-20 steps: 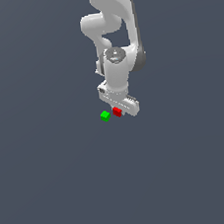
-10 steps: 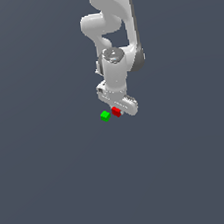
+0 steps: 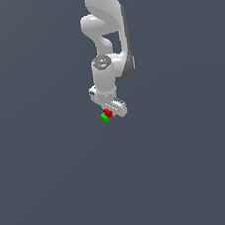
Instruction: Stack the red cube on top of the green cube.
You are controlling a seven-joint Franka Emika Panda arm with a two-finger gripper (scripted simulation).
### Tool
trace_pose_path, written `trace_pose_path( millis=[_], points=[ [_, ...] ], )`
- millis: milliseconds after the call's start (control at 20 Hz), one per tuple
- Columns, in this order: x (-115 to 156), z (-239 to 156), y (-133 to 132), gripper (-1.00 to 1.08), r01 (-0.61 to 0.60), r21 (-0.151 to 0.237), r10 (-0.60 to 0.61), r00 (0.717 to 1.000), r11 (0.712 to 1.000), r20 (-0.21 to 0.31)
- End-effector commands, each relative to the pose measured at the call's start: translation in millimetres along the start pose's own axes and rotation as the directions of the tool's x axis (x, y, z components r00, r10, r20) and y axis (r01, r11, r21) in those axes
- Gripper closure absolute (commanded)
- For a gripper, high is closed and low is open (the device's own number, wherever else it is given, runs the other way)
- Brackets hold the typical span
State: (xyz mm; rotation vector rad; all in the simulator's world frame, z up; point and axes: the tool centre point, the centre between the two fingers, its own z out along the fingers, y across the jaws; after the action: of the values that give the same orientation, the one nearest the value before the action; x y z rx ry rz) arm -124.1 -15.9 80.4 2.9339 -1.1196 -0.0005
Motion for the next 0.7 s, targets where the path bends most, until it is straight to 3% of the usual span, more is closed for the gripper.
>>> trace_pose_path(
  millis=[0,400,450,650],
  points=[
    [2,9,13,1.08,0.000,0.001,0.000,1.000,1.000,-0.001],
    [6,19,27,1.08,0.001,0.001,-0.001,1.000,1.000,0.000],
    [6,19,27,-0.92,0.001,0.001,-0.001,1.000,1.000,0.000],
    [6,19,27,-0.92,0.001,0.001,-0.001,1.000,1.000,0.000]
  ],
)
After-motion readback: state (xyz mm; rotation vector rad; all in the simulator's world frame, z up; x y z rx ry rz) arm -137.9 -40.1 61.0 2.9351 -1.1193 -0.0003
